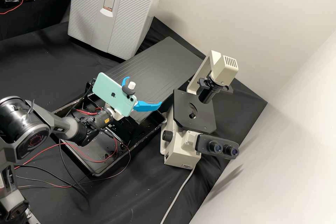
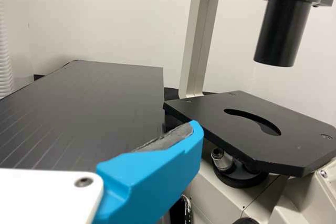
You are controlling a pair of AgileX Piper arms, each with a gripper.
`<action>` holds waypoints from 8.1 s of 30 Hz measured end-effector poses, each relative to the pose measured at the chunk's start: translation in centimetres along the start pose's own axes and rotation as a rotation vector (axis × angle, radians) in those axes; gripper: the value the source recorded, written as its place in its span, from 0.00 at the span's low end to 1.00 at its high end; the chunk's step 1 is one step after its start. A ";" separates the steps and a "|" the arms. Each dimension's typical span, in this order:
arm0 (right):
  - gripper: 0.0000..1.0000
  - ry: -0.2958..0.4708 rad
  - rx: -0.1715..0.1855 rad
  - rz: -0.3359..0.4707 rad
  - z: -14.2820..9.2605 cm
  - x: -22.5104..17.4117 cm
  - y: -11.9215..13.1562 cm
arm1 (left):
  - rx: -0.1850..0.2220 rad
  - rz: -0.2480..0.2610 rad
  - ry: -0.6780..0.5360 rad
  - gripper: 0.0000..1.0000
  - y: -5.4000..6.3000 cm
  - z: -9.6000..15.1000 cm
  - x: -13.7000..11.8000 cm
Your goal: Open the incubator door
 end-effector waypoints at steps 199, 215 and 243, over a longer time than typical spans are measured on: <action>1.00 0.000 0.000 0.000 0.0 0.0 0.0 | 0.109 -0.027 0.187 1.00 -0.9 2.9 -4.2; 1.00 0.000 0.000 0.000 0.0 0.0 0.0 | 0.029 -0.100 0.112 1.00 -1.6 3.0 -2.7; 1.00 0.000 0.000 0.000 0.0 0.0 0.0 | 0.026 -0.100 0.097 0.00 -1.7 3.5 -2.4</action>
